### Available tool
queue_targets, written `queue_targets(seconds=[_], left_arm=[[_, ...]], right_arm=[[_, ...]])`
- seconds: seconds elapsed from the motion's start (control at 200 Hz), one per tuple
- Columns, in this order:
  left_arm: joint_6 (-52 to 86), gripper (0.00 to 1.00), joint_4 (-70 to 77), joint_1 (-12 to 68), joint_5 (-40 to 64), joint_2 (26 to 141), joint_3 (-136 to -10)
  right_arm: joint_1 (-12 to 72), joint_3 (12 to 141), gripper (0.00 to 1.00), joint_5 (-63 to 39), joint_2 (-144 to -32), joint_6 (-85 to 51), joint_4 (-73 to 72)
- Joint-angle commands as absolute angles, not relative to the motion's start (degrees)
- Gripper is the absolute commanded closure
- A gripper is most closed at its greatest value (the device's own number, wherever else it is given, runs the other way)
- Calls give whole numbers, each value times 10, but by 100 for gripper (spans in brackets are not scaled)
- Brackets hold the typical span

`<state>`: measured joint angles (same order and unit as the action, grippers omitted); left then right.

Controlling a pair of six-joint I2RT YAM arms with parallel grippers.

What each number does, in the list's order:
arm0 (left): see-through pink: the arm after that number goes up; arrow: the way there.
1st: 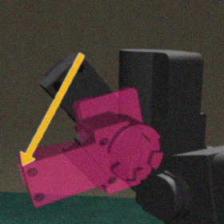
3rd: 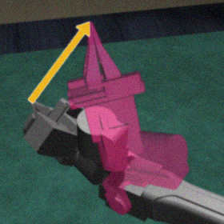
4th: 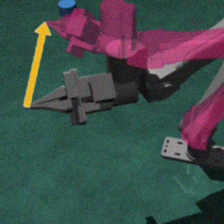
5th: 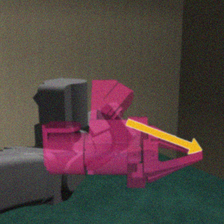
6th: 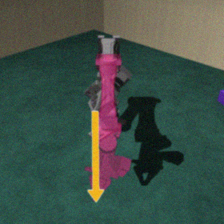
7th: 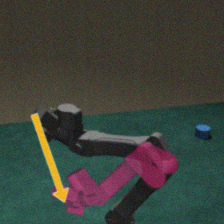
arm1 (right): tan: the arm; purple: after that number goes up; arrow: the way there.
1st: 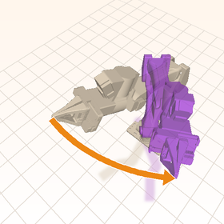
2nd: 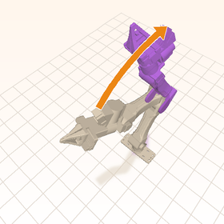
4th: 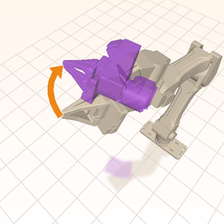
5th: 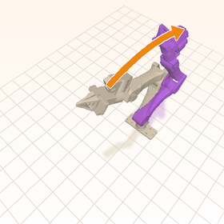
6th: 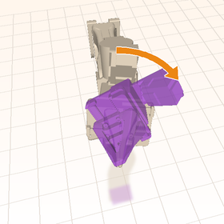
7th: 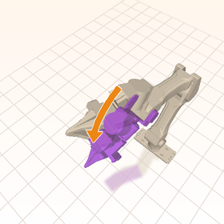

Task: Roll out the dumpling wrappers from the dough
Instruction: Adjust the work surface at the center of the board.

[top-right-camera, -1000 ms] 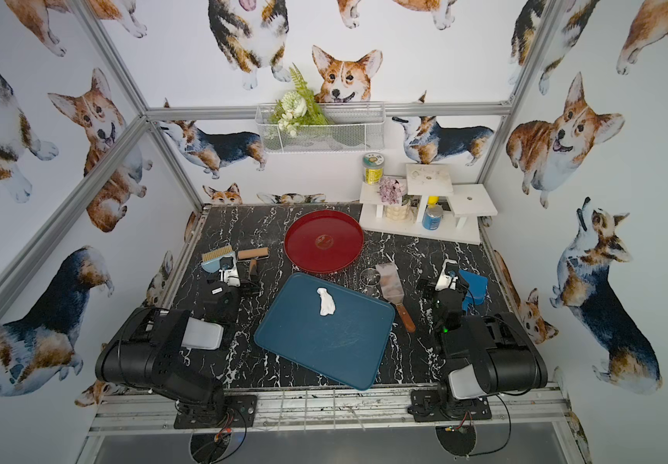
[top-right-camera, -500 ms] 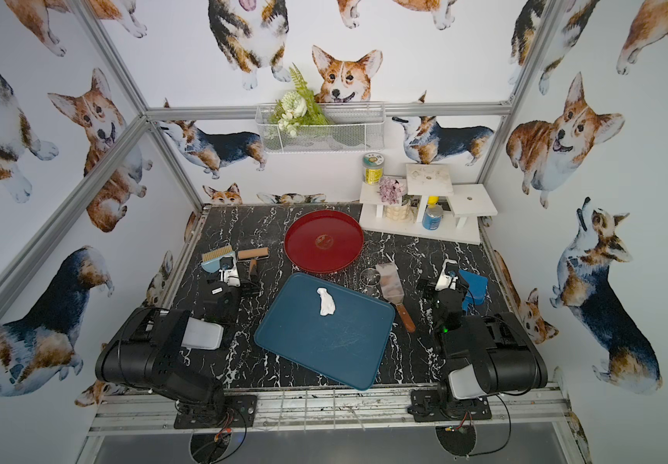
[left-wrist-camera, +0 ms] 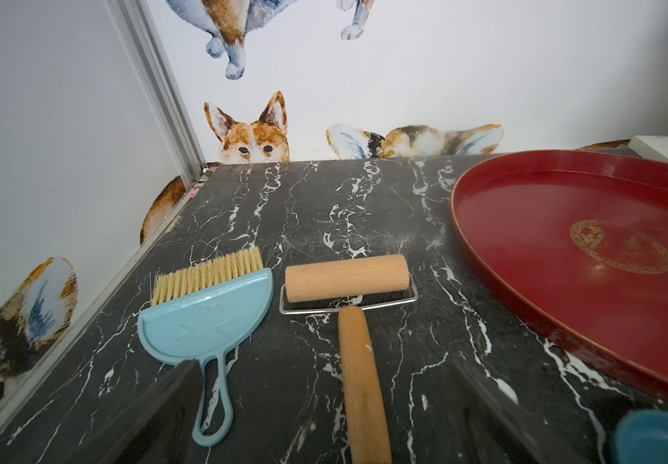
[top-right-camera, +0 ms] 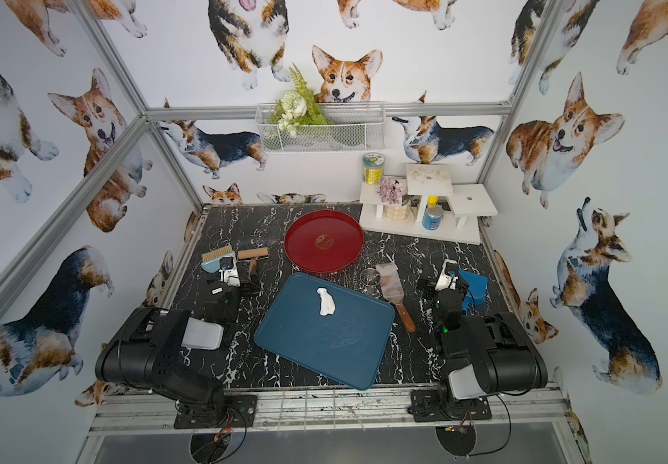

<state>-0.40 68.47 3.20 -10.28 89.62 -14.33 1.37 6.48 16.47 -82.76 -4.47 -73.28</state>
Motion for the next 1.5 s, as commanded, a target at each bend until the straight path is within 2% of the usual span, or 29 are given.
queue_targets(seconds=[0.0, 0.335, 0.495, 0.566, 0.651, 0.816, 1.066, 1.156, 1.341, 1.411, 1.491], left_arm=[[-6, 0, 698, 32, -101, 897, -147], [0, 0, 688, 21, -80, 896, -152], [6, 0, 693, 21, -101, 893, -149], [17, 0, 678, 21, -129, 869, -146], [20, 0, 630, 21, -140, 817, -147], [40, 0, 523, 21, -133, 717, -168], [197, 0, 386, 21, -171, 526, -173], [256, 0, 317, 21, -210, 429, -166], [261, 0, 224, 21, -209, 229, -137], [256, 0, 150, 21, -195, 222, -177], [251, 0, 105, 21, -141, 305, -243]], right_arm=[[14, 66, 0, 166, -827, -48, -753], [14, 67, 0, 165, -827, -48, -751], [13, 63, 0, 170, -822, -49, -761], [13, 71, 0, 167, -796, -53, -716], [13, 64, 0, 165, -785, -45, -734], [13, 110, 0, 182, -683, -56, -575], [13, 188, 0, 153, -491, -120, -344], [13, 219, 0, 126, -456, -163, -264], [13, 274, 0, 38, -445, -223, -157], [14, 295, 0, -14, -455, -227, -134], [19, 322, 0, -34, -472, -243, -111]])
